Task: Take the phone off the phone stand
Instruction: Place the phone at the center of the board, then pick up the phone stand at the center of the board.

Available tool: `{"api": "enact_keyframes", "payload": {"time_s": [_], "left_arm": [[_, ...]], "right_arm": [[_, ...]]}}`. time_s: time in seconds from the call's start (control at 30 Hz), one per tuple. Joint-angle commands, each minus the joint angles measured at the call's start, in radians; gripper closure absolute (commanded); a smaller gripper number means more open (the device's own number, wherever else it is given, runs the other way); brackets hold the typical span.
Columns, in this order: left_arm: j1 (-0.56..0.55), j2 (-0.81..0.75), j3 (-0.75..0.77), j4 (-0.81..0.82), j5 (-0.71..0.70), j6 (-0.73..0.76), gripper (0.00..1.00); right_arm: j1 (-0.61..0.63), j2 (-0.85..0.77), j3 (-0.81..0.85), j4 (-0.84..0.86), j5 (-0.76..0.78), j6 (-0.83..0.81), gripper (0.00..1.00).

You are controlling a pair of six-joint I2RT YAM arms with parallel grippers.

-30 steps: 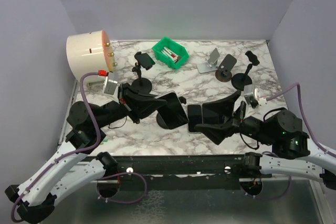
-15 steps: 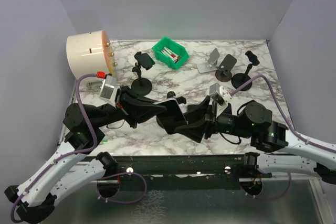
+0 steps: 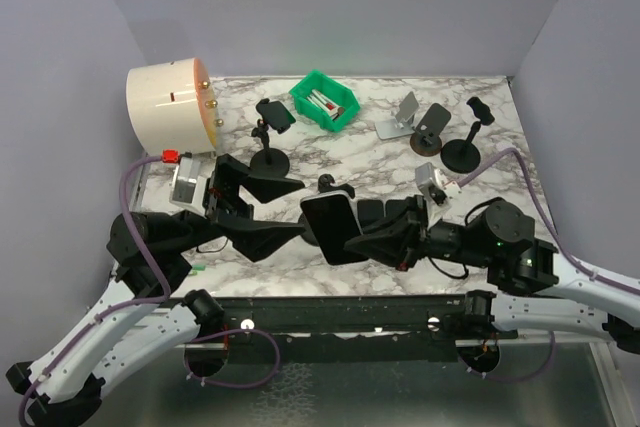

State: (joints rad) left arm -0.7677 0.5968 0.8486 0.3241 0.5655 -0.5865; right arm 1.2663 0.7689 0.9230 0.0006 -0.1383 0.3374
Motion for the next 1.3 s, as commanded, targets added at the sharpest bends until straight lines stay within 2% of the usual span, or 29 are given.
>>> {"api": "enact_keyframes", "payload": {"time_s": [0.0,0.2,0.4,0.67,0.8,0.9,1.23,1.27], "left_arm": [[0.001,-0.038,-0.035,-0.108,-0.121,0.123,0.19],[0.001,0.003,-0.084,-0.363,-0.351,0.218,0.21],[0.001,0.070,-0.157,-0.331,-0.365,0.202,0.21],[0.001,0.241,-0.096,-0.367,-0.430,0.177,0.20],[0.001,0.267,-0.104,-0.333,-0.438,0.168,0.18],[0.001,0.272,-0.116,-0.287,-0.448,0.168,0.31],[0.001,0.252,-0.100,-0.268,-0.455,0.174,0.97],[0.001,0.239,-0.096,-0.277,-0.471,0.178,1.00]], "right_arm": [[0.001,-0.113,-0.004,-0.044,0.164,-0.050,1.00],[0.001,-0.252,-0.029,-0.196,0.402,-0.065,1.00],[0.001,-0.353,-0.085,-0.329,0.598,0.017,0.99],[0.001,-0.385,-0.155,-0.368,0.639,0.079,1.00],[0.001,-0.374,-0.173,-0.359,0.639,0.087,0.99],[0.001,-0.363,-0.197,-0.349,0.643,0.104,1.00],[0.001,-0.322,-0.278,-0.273,0.622,0.161,0.99],[0.001,-0.313,-0.285,-0.262,0.622,0.166,1.00]]}}
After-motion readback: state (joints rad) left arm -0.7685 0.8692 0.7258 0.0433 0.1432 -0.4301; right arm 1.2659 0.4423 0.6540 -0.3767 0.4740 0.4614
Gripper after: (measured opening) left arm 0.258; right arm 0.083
